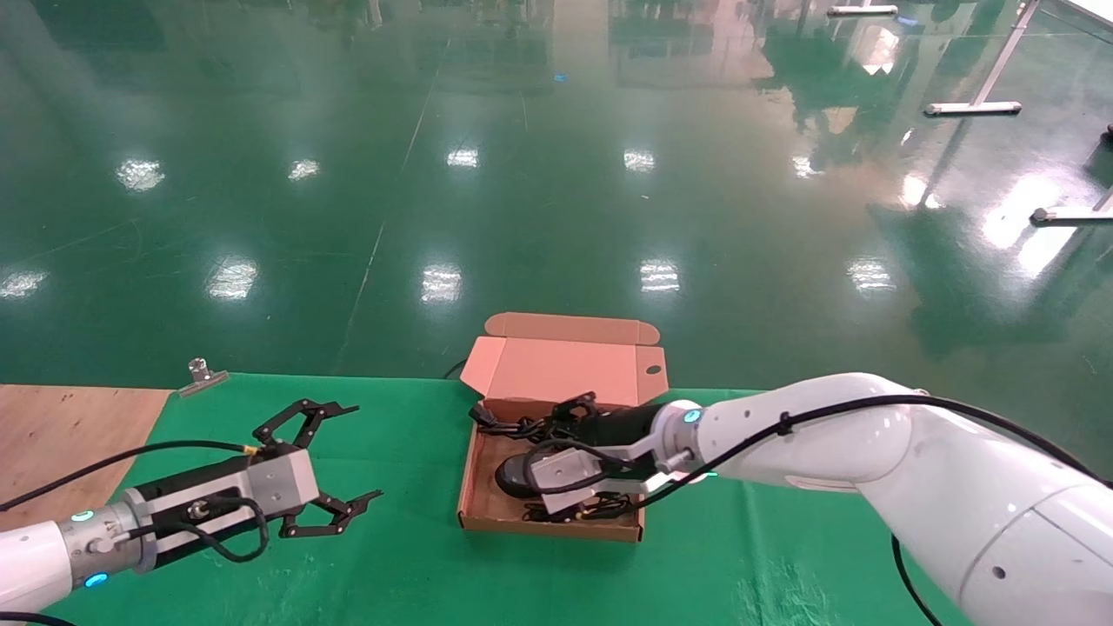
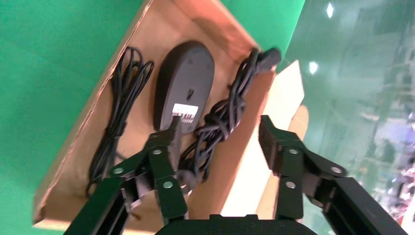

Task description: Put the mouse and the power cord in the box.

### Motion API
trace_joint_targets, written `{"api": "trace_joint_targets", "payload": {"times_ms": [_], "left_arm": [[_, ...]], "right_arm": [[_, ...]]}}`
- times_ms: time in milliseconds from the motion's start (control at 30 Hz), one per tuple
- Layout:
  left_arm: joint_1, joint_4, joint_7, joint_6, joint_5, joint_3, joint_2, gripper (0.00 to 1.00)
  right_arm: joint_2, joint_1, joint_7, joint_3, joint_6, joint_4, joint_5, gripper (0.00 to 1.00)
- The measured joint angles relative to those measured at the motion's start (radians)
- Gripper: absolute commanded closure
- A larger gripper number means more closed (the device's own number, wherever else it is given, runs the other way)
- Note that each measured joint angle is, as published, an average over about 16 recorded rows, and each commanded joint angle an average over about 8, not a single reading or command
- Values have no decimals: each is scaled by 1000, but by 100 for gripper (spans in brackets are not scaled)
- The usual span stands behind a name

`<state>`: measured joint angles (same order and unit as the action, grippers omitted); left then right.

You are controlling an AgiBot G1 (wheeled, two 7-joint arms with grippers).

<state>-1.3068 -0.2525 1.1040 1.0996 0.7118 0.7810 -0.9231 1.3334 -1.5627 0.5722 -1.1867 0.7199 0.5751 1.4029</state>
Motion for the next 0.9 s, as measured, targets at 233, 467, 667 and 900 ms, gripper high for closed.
{"api": "trace_joint_targets", "payload": {"times_ms": [233, 467, 667, 900], "left_arm": [[24, -106, -133, 41, 2, -52, 32, 0], [53, -234, -293, 90, 4, -114, 71, 0], [77, -343, -430, 132, 6, -167, 104, 0], [106, -471, -589, 181, 9, -229, 142, 0]], "right_arm": [[-66, 46, -73, 87, 74, 64, -64, 0], [-154, 106, -166, 198, 169, 152, -146, 0], [-230, 157, -246, 293, 250, 226, -216, 0], [-319, 217, -338, 404, 345, 313, -298, 0]]}}
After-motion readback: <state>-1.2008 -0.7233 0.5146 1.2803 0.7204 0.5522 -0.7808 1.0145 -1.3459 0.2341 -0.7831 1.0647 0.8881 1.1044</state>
